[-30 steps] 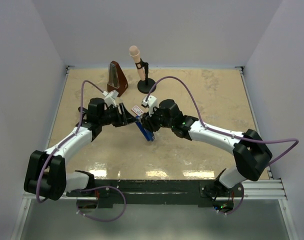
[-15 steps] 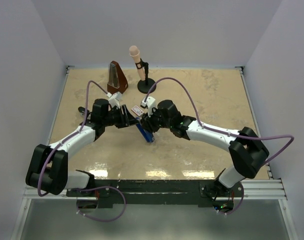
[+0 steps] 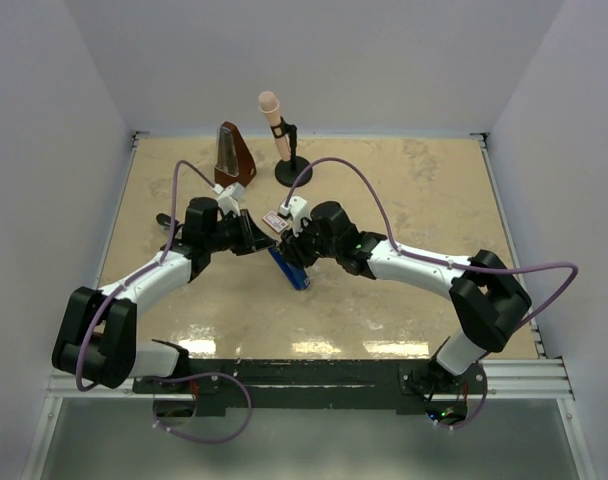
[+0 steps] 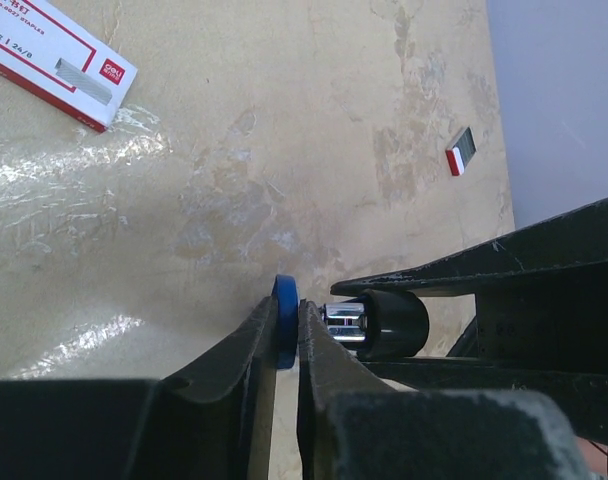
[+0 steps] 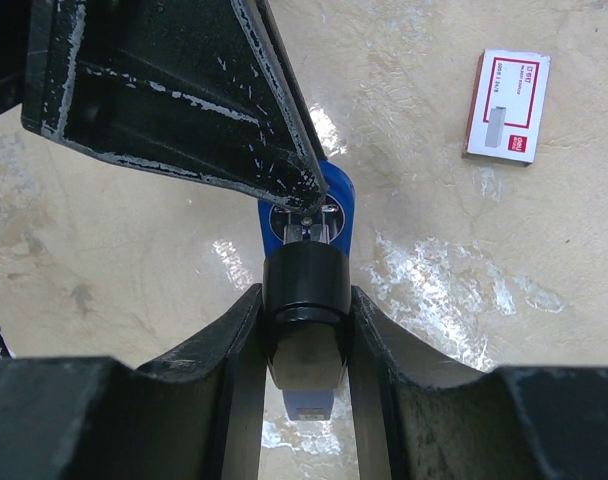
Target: Unload the staples from the stapler
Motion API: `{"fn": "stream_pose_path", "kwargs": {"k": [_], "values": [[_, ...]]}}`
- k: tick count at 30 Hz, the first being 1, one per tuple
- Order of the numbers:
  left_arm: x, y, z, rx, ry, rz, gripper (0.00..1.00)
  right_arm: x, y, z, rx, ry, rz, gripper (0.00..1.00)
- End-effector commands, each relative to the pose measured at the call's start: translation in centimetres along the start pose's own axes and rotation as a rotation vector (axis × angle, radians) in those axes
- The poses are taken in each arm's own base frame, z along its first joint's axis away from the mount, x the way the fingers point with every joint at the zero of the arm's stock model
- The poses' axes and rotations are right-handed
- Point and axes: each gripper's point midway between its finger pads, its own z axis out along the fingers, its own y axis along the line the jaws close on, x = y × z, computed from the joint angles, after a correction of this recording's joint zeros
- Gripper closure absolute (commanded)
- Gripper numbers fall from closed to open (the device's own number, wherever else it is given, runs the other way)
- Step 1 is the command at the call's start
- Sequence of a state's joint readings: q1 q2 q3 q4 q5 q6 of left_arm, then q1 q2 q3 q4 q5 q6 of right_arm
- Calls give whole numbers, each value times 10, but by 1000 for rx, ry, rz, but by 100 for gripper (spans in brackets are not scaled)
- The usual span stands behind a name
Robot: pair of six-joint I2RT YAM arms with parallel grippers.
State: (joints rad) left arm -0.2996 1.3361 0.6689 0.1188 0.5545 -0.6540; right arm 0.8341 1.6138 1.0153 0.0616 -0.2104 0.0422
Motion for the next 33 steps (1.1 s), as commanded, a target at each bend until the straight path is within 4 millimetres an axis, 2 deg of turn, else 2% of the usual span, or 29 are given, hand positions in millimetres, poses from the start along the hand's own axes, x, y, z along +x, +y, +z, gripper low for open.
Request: {"fn": "stream_pose_path", "kwargs": {"k": [1,6,8,12,15,16,17,18,21,22,25,30,33], "values": [[3,-10,3,54,11,21,79,-52,9,-9,-21,-138,-23,100],[6,-6,4,35,24,9,67,-52,10,-11,-23,-151,-26,100],[8,-5,6,31,32,6,66,-54,10,-11,-22,-159,-26,100],[11,-3,8,23,44,-2,71,-54,9,-10,-21,-154,-25,100],[13,-8,8,51,57,-6,83,-53,7,-9,-9,-152,-18,100],[15,-10,8,65,64,-8,88,-53,7,-10,-3,-145,-8,98],[15,-12,8,70,67,-11,98,-52,4,-9,11,-139,2,93],[15,-12,8,70,69,-15,100,-52,2,-9,25,-125,17,81],[16,-11,9,69,68,-17,100,-53,-2,-9,50,-99,36,63],[15,-11,9,70,65,-15,100,-53,-2,-9,52,-93,39,61],[16,-11,9,72,66,-14,100,-55,-1,-8,42,-86,35,54],[17,-13,9,77,66,-9,100,-50,-1,-2,36,-68,33,53],[17,-11,9,73,65,-7,100,-39,-1,1,32,-30,39,52]]}}
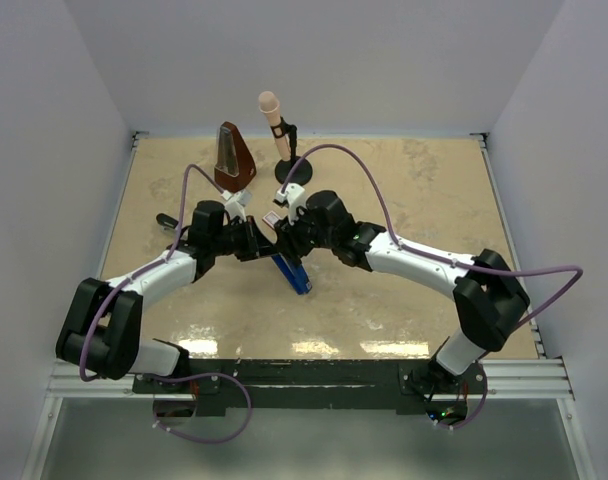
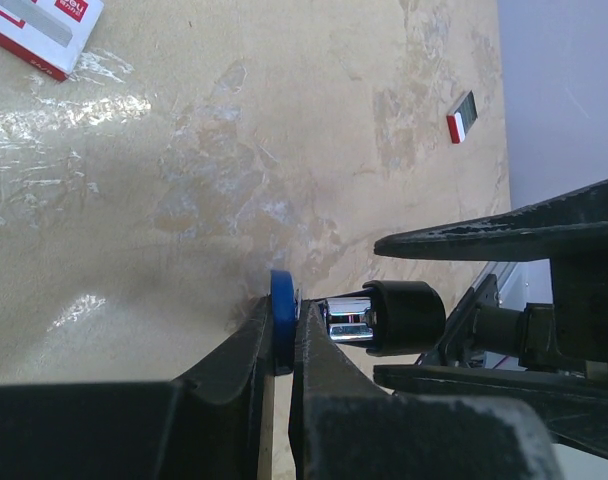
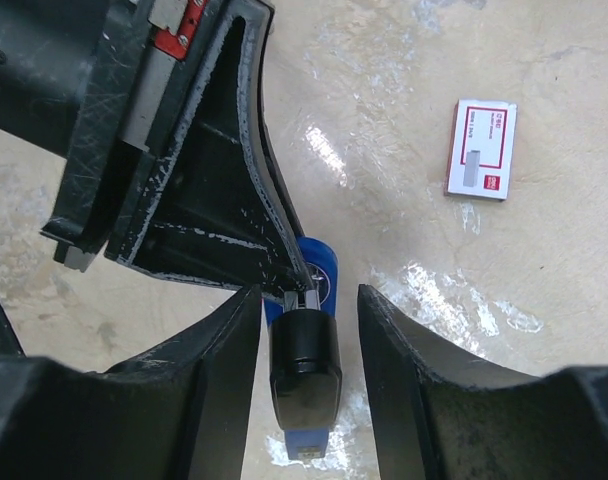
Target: Unload the staples from the stapler
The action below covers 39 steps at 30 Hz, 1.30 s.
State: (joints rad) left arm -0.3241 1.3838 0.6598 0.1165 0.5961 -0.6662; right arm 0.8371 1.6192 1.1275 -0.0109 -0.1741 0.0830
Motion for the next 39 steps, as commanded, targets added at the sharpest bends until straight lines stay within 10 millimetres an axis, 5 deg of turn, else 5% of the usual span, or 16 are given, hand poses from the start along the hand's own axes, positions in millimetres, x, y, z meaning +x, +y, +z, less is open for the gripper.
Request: {"fn": "stream_pose_path", "kwargs": {"k": [1,5,8,10,28,39], "values": [[-5,-13,1,54,-17,29,100,-3,1,6,-3,9,5,52],[-6,-13,1,51,-20,31,100,0,-2,7,10,21,6,55],[-8,-12,0,38,-29,28,100,0,-7,3,45,18,4,77],[-9,-6,0,1,-34,20,100,1,-11,-1,70,24,6,80],[-15,27,-11,-163,-73,-31,100,14,-29,-51,180,28,13,80],[-21,32,-20,-181,-104,-42,100,71,-38,-99,314,53,252,74]]}}
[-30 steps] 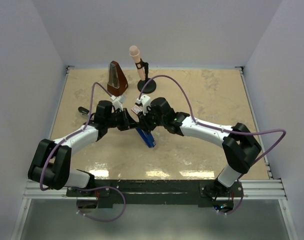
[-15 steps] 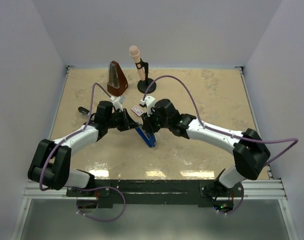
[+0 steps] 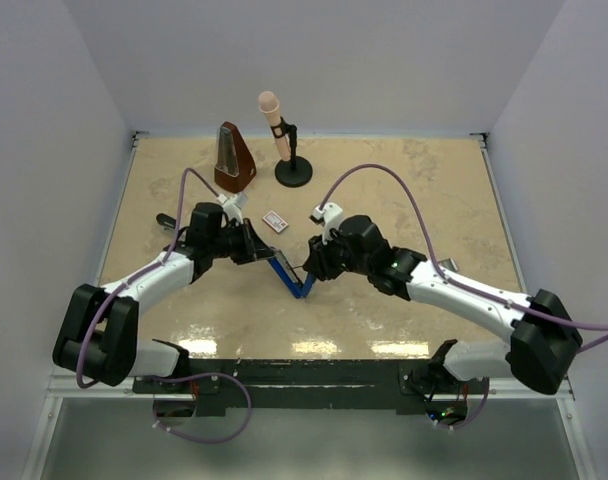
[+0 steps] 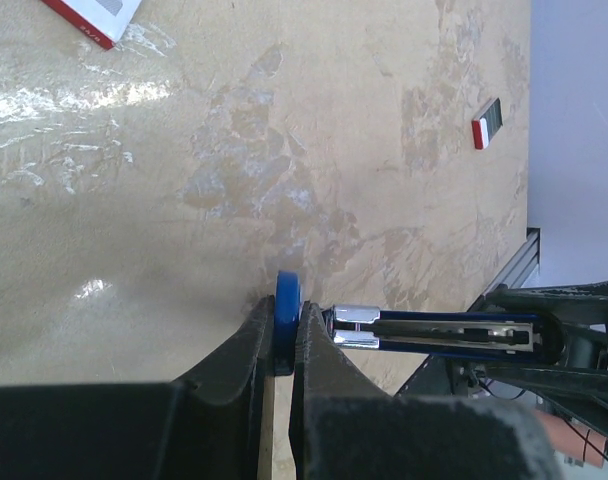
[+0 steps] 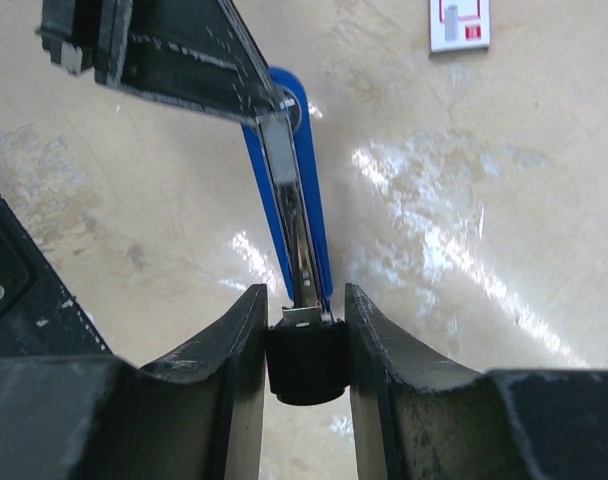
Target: Unload the staples from the stapler
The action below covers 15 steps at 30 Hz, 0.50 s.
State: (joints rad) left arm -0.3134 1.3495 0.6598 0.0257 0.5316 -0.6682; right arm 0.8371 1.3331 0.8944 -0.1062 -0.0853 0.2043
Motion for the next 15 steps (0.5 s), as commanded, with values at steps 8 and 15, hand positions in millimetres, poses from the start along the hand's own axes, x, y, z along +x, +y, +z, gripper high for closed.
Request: {"fn": "stream_pose_path", "kwargs": {"k": [8,15], "values": [[-20,26,-17,-123,-92,-21,100,58,-34,-56,188,-57,351,65],[-19,27,-21,-117,-99,-40,100,95,-22,-55,120,-54,564,59]]}}
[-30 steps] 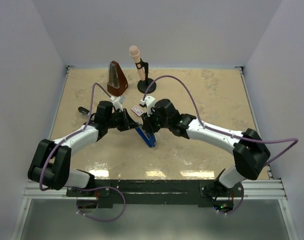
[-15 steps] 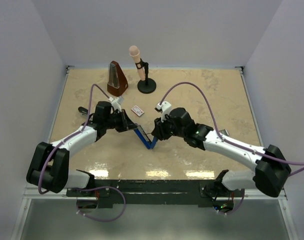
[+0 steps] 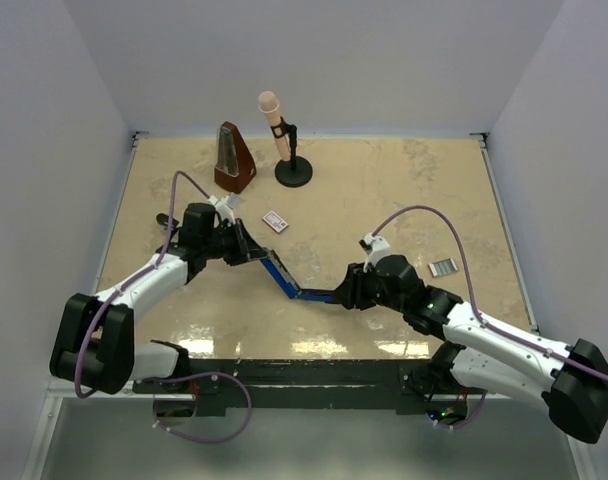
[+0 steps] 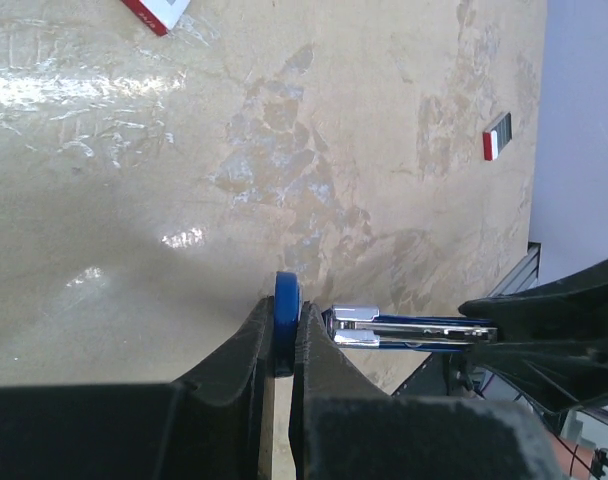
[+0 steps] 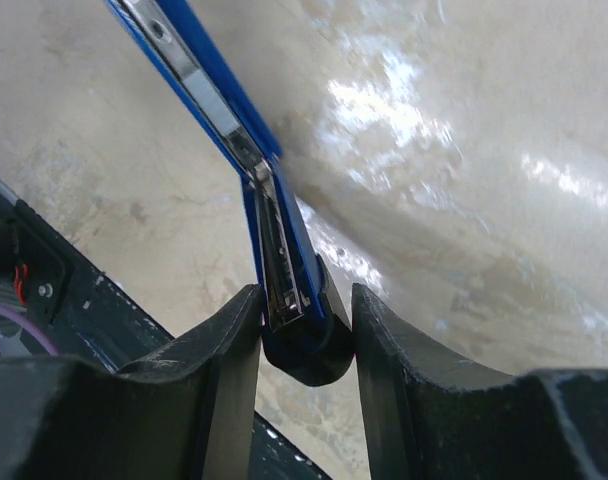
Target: Unload the staples from the stapler
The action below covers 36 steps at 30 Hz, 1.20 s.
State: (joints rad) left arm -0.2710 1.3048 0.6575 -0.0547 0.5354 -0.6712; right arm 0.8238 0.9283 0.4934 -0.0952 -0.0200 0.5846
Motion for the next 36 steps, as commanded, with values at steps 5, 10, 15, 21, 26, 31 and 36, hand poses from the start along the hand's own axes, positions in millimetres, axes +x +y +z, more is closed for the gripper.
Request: {"fn": "stream_pose_path", "kwargs": {"k": [5,10,15,21,26,31,36], "values": [[-15,15,-7,-45,-94,-6,100,24,-22,-2,47,-28,218,48],[-15,6,-7,33,-93,-13,100,13,-25,-6,80,-57,193,37],[-13,-5,-10,122,-84,-13,100,-14,-9,-8,36,-104,90,30],[-3,-33,-17,310,-59,22,100,-54,45,8,-186,-134,-152,23],[-3,-52,-27,407,-65,56,100,-71,63,26,-301,-69,-303,18],[-12,-58,-39,410,-87,116,100,-80,54,30,-460,-62,-315,6],[-18,-69,-53,463,-104,154,100,-61,46,48,-608,42,-314,4]]}}
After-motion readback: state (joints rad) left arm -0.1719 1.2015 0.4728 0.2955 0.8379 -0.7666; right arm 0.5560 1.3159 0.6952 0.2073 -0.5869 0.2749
